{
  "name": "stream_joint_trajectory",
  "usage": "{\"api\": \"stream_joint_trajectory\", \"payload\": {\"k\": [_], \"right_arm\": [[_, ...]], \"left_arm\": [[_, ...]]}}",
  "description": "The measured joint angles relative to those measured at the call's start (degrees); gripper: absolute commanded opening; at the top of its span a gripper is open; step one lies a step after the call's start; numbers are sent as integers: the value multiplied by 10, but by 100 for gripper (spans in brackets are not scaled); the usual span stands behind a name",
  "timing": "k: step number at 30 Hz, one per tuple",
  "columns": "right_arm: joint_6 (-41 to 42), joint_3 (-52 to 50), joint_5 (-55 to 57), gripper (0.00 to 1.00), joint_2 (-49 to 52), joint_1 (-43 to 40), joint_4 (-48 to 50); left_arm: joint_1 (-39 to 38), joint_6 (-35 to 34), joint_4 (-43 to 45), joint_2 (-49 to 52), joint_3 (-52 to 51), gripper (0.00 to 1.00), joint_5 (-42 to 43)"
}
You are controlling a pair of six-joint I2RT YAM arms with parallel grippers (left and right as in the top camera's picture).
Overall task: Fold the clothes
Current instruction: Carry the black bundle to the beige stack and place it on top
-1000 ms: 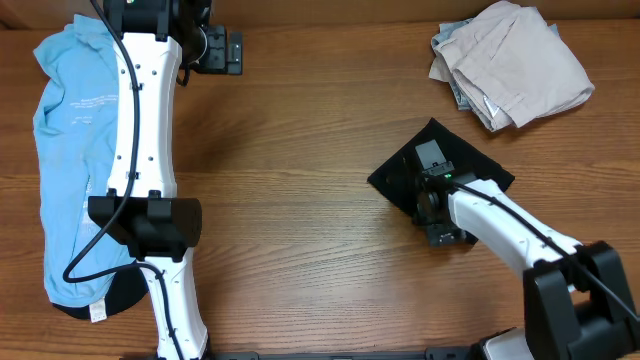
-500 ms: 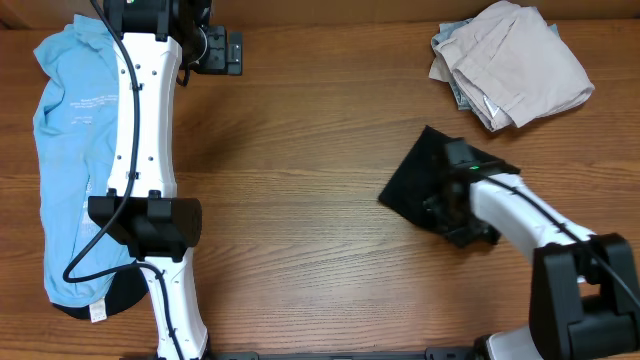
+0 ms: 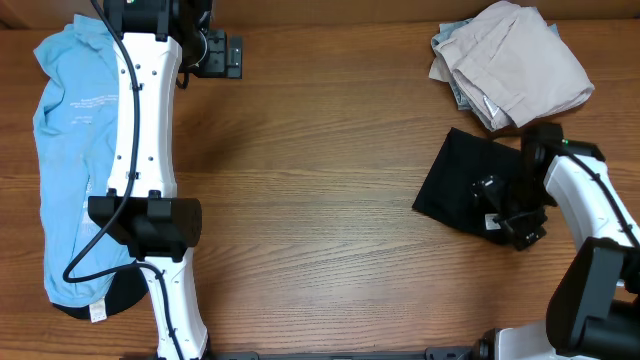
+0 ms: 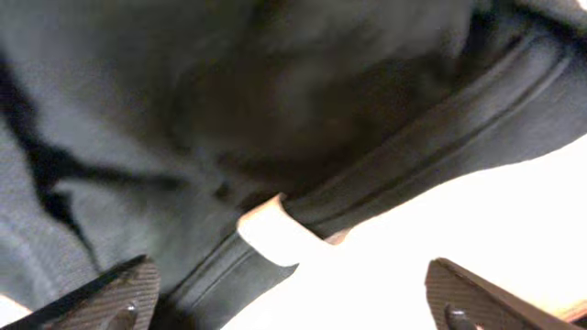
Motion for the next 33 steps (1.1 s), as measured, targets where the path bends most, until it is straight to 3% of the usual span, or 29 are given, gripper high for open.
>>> {"api": "stream_joint_trajectory", "payload": {"k": [4,10,15,16,19,24,27,33], "right_arm": [[-8,-5,-13,79,0,17,22],[55,-97,-22,77,1,37,133],[110,-133,-20,36,-6,38,188],[117,-135,-19,20,-9,39,197],[113,-135,-17,4,-10,41,214],[66,-127,-7,4,-11,41,200],[25,-99,15,4,-11,39,139],[-58,60,24,4,-26,39,16]], "left_arm": [[0,0,-1,0,0,100,0],[0,0,-1,0,0,100,0],[0,0,-1,0,0,100,0],[0,0,-1,0,0,100,0],[0,0,-1,0,0,100,0],[0,0,0,0,0,100,0],[0,0,-1,0,0,100,0],[0,0,-1,0,0,100,0]]}}
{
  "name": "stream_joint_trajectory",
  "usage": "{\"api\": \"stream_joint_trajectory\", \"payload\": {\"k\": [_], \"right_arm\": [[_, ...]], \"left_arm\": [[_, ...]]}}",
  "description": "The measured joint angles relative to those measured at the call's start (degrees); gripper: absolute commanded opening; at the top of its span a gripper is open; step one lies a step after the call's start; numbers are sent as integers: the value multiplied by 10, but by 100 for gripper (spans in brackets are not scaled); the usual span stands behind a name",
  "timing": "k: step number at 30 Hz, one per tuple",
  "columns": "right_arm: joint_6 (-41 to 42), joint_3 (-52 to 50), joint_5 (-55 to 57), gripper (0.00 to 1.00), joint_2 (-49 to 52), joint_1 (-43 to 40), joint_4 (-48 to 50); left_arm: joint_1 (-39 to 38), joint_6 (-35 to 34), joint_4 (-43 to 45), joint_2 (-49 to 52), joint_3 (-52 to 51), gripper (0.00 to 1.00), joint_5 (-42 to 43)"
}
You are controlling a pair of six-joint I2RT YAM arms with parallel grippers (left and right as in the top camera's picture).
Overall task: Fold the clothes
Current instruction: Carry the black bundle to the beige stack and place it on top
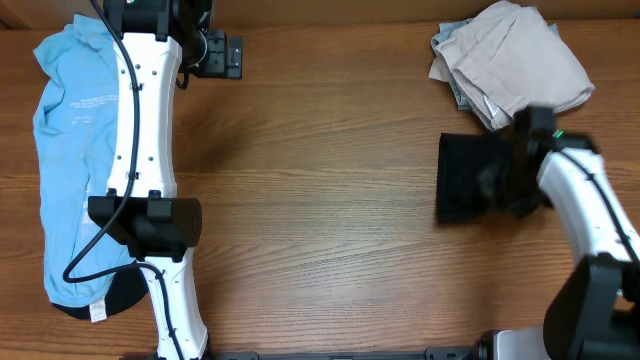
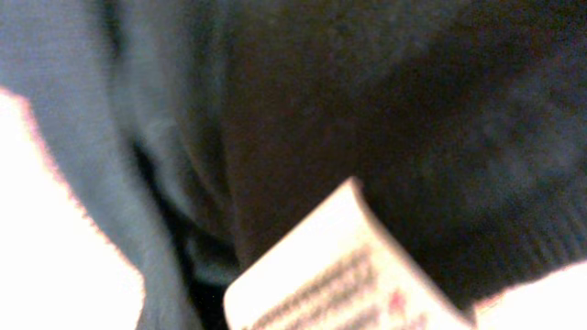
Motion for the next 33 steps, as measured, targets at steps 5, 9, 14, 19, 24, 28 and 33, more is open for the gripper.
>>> {"api": "stream_joint_trajectory", "payload": {"k": [5,9,14,19,24,28,33], "right_arm": [[-65,159,2,4,-17,0,-33],[-114,233,3,4,-21,0,3],[-179,260,6,4,-21,0,125],[-266,262,10,4,-13,0,258],[-386,267,11,4,53,0,381],[-463,268,10,4,139,0,460],[-501,267,6,4,226,-8,530]], "left_arm": [[0,0,0,0,0,100,0],[0,0,0,0,0,100,0],[0,0,6,0,0,100,0],[0,0,10,0,0,100,0],[0,0,23,0,0,100,0],[0,0,31,0,0,100,0],[0,0,36,0,0,100,0]]}}
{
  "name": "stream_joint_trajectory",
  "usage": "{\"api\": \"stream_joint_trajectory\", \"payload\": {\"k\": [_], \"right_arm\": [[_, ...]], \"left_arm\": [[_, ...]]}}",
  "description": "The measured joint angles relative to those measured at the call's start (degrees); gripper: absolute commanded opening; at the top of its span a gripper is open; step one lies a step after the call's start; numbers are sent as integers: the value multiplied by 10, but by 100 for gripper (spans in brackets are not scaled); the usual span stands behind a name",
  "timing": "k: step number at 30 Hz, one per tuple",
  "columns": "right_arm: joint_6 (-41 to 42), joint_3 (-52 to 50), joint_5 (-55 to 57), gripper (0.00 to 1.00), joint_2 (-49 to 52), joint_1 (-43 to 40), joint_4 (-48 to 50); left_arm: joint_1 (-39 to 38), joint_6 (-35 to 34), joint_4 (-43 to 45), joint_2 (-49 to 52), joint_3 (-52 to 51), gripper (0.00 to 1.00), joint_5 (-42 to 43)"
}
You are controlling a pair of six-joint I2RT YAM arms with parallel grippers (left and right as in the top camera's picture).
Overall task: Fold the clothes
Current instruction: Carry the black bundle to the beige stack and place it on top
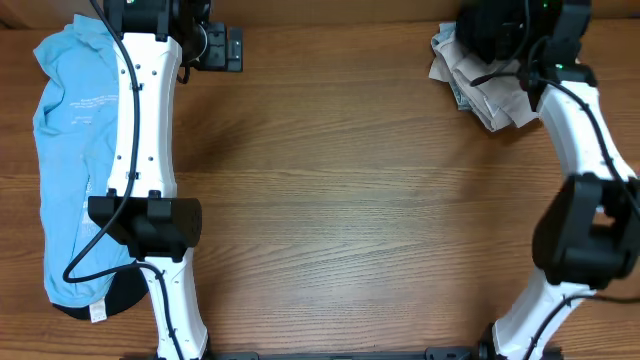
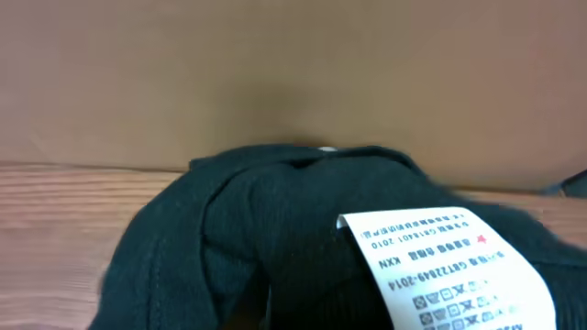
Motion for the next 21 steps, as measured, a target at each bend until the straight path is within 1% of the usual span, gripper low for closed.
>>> {"api": "stream_joint_trajectory", "payload": {"k": [1,4,5,6,7,8,9,10,11,12,14,16,21], "right_arm": [[-5,0,-5,4,16,-5,18],[-12,0,-11,6,33,-18,17],[-13,0,-12,9,36,-22,9],[-12,0,-14,15,37,-27,-10],[-10,0,-16,33,37,-32,-31],[-7,1,-16,46,38,-37,-51],[2,1,-16,62,38,-41,-73],[10,1,-17,75,38,-46,-102],[21,1,-18,82,38,-51,-127],[36,1,-17,87,38,-56,-167],[50,2,-18,100,38,-61,-202],[66,2,-23,100,37,-66,-246],[86,2,-45,100,3,-66,-308]], "left_arm": [[0,0,1,0,0,100,0],[0,0,1,0,0,100,0],[0,0,1,0,0,100,0],[0,0,1,0,0,100,0],[0,0,1,0,0,100,0],[0,0,1,0,0,100,0],[0,0,1,0,0,100,0],[0,0,2,0,0,100,0],[0,0,1,0,0,100,0],[0,0,2,0,0,100,0],[0,0,2,0,0,100,0],[0,0,2,0,0,100,0],[0,0,-1,0,0,100,0]]}}
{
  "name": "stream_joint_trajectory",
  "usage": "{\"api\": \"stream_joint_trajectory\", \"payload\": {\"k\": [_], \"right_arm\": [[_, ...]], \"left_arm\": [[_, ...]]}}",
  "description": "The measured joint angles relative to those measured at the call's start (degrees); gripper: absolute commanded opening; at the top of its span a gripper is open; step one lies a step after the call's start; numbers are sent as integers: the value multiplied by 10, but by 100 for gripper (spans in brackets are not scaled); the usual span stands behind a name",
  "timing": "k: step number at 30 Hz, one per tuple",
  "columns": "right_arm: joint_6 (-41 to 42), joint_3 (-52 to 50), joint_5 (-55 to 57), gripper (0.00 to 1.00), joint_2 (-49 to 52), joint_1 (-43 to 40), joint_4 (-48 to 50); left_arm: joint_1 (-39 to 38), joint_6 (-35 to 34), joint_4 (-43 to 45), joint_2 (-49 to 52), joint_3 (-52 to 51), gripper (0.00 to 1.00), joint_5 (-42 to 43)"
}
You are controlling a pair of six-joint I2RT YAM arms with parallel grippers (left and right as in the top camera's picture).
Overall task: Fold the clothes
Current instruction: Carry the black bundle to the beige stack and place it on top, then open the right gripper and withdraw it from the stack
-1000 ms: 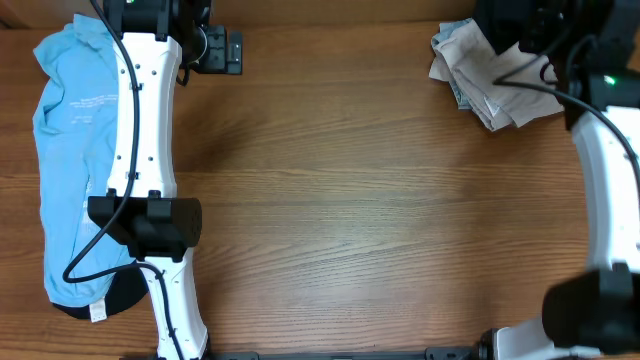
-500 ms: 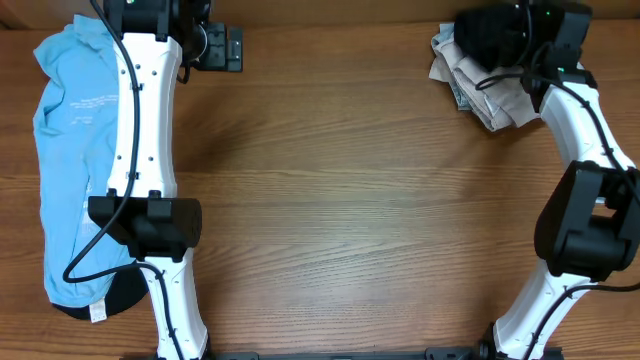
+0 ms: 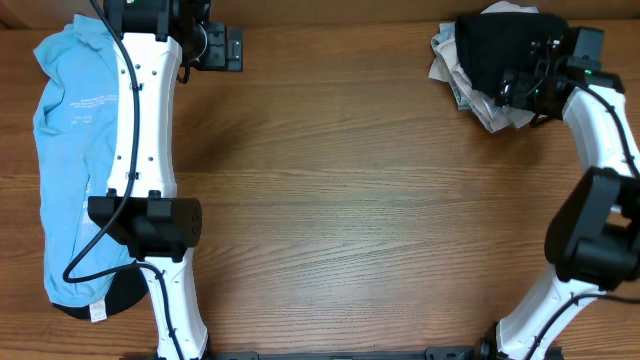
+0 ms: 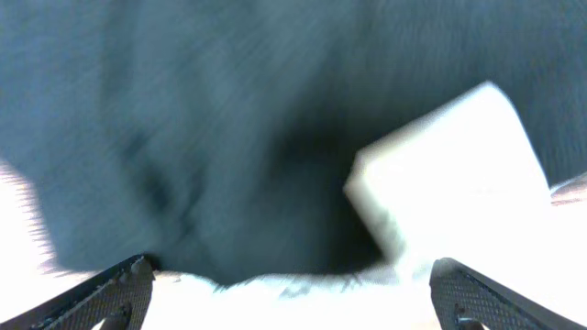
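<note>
A folded black garment (image 3: 492, 42) lies on top of the beige folded pile (image 3: 480, 100) at the back right of the table. My right gripper (image 3: 516, 88) sits at the garment's near right edge; in the right wrist view it (image 4: 298, 291) is open, its fingers (image 4: 119, 291) wide apart with nothing between them. The black cloth (image 4: 202, 128) and its white label (image 4: 440, 165) fill that view. A light blue shirt (image 3: 70, 150) lies spread along the left side. My left gripper (image 3: 225, 48) is at the back, right of the shirt's top.
The left arm (image 3: 140, 150) stretches from the front edge to the back, along the blue shirt's right edge. A dark piece of cloth (image 3: 115, 300) peeks out under the shirt's front end. Bare wooden tabletop (image 3: 330, 200) lies between the two arms.
The right gripper, shut on the black garment above the beige pile, now stands open. The garment rests on the pile, and the gripper sits lower and nearer the front.
The black garment first lay skewed on the table at the right with the open right gripper at it. Then it was squared up under the gripper. After that it was held over the beige pile at the back. Now it lies there, let go. The left arm stayed put.
</note>
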Motion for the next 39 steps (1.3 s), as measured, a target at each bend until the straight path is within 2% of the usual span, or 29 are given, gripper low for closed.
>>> {"api": "stream_joint_trajectory", "payload": {"k": [4,13,18,27,39], "right_arm": [[5,0,-24,100,-85,0,-26],[9,9,-50,100,-346,5,-129],[9,9,-77,100,-418,11,-197],[9,9,-107,100,-464,11,-281],[9,9,-105,100,-459,11,-316]], "left_arm": [[0,0,-4,0,0,100,0],[0,0,-5,0,0,100,0],[0,0,-5,0,0,100,0],[0,0,-4,0,0,100,0],[0,0,-5,0,0,100,0]]}}
